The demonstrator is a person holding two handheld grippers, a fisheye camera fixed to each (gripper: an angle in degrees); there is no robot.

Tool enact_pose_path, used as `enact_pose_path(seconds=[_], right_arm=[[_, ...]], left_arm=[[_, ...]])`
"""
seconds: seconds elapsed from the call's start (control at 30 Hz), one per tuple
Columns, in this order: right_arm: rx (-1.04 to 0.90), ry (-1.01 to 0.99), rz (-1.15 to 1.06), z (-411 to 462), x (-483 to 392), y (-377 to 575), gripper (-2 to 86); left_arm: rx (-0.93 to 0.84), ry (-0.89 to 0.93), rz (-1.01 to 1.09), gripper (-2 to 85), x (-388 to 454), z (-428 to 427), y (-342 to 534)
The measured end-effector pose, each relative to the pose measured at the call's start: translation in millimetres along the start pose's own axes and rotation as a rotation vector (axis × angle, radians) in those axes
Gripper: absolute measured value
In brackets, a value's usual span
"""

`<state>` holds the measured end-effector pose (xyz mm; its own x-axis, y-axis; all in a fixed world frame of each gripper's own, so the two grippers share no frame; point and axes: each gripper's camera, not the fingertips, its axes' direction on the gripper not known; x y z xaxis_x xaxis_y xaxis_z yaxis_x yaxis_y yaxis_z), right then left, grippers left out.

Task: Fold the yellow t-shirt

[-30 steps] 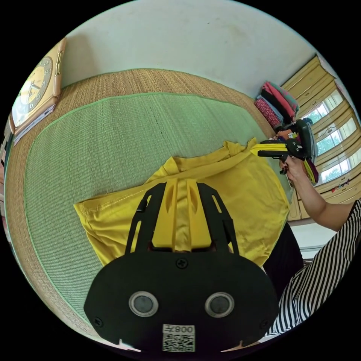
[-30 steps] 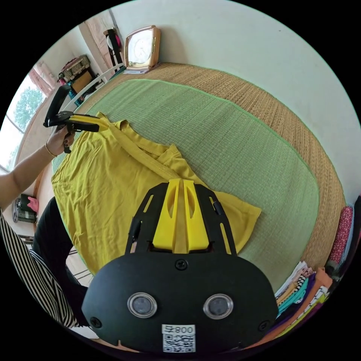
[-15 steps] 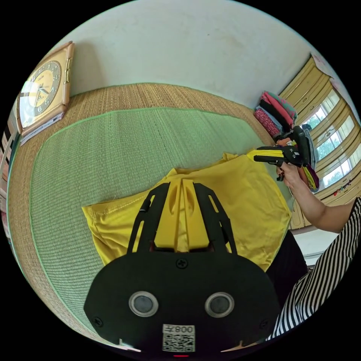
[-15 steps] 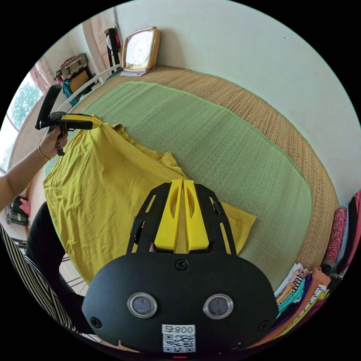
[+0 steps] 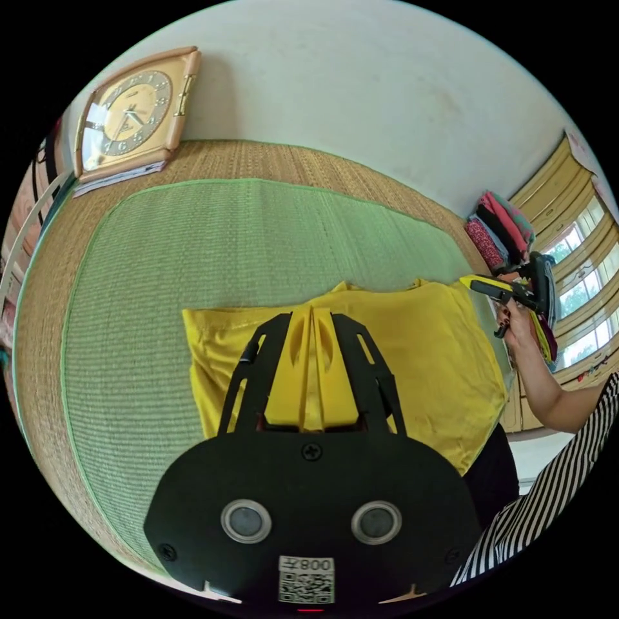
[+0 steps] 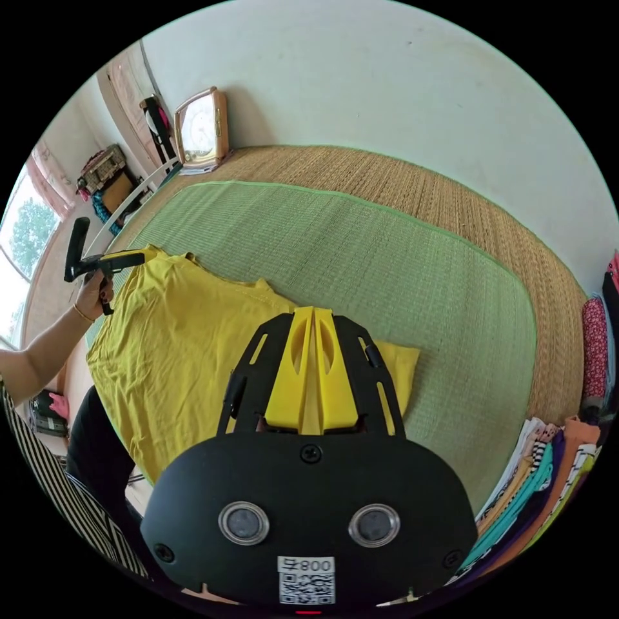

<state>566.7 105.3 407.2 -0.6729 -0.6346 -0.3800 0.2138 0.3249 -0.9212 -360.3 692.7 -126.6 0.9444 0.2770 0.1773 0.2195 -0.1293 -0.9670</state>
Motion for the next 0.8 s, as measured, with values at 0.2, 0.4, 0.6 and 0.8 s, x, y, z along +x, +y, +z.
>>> enact_pose_path(seconds=[0.2, 0.4, 0.6, 0.8], right_arm=[[-0.111, 0.043, 0.097, 26, 38, 31, 0.2], [-0.086, 0.012, 0.189, 22, 73, 31, 0.2], [-0.048, -0.04, 0.24, 16, 96, 31, 0.2], [-0.125, -0.059, 0.258, 25, 114, 27, 0.1]], left_arm=[[-0.05, 0.031, -0.159, 0.2, -46, 5, 15], [-0.073, -0.04, -0.179, 0.3, -61, -1, 26], [0.029, 0.038, -0.231, 0.4, -82, -20, 44], [-0.05, 0.006, -0.276, 0.5, -103, -26, 64]])
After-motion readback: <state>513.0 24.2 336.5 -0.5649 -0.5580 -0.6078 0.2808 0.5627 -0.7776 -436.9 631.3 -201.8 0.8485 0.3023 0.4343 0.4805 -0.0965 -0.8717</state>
